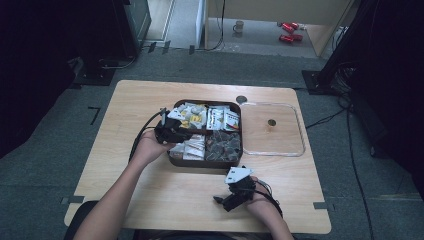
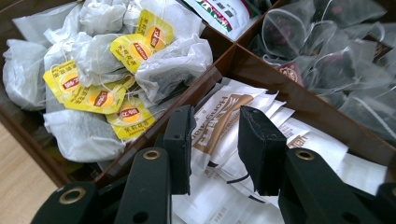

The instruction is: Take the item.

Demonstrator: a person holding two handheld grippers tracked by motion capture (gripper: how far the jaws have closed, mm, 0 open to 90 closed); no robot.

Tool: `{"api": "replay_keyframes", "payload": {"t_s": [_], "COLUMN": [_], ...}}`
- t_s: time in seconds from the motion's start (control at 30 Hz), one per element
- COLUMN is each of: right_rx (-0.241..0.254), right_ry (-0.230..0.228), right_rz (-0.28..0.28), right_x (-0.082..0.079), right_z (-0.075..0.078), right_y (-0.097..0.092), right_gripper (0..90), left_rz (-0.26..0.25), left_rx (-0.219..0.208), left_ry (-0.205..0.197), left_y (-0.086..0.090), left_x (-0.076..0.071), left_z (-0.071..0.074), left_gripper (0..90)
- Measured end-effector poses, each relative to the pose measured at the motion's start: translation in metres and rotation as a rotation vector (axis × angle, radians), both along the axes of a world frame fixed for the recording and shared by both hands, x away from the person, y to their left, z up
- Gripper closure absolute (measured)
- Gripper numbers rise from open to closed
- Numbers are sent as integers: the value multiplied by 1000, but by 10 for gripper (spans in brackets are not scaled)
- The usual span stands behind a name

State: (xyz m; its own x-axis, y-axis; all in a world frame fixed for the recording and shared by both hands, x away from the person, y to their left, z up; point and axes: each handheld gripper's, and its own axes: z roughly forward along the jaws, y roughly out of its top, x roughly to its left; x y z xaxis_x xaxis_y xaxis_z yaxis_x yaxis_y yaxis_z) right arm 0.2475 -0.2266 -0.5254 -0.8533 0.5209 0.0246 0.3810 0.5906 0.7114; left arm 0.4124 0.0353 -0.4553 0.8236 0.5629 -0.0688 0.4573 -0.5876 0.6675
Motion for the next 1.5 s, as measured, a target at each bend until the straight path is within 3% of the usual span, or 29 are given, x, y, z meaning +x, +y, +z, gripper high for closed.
{"api": "replay_keyframes", "payload": {"t_s": [0.03, 0.2, 0.33, 0.43, 0.6, 0.83, 0.93, 1.23, 1.5], "right_rx": [0, 0, 0, -2, -2, -2, -2, -1, -1], "right_ry": [1, 0, 0, 0, 0, 0, 0, 1, 0], "right_rz": [-2, -5, -5, -4, -4, -4, -4, -4, -7], "right_x": [0, -1, -1, -1, -1, -1, -1, -1, -1], "right_z": [0, 0, 0, 0, 0, 0, 0, 0, 0], "right_y": [0, 0, 0, 0, 0, 0, 0, 0, 0], "right_gripper": [0, 0, 0, 0, 0, 0, 0, 0, 0], "left_rz": [-9, -18, -19, -45, -61, -68, -67, -49, -35], "left_rx": [21, 33, 41, 85, 98, 130, 128, 52, 10], "left_ry": [-7, 5, -11, -2, -5, -47, -47, -24, -36], "left_y": [-3, -6, -5, -9, -13, -13, -13, -2, 8], "left_x": [1, 3, 3, 4, 3, 1, 1, 3, 0], "left_z": [-1, -7, -7, -5, -6, -6, -6, 2, 12], "left_gripper": [661, 684, 720, 745, 802, 888, 896, 900, 900]}}
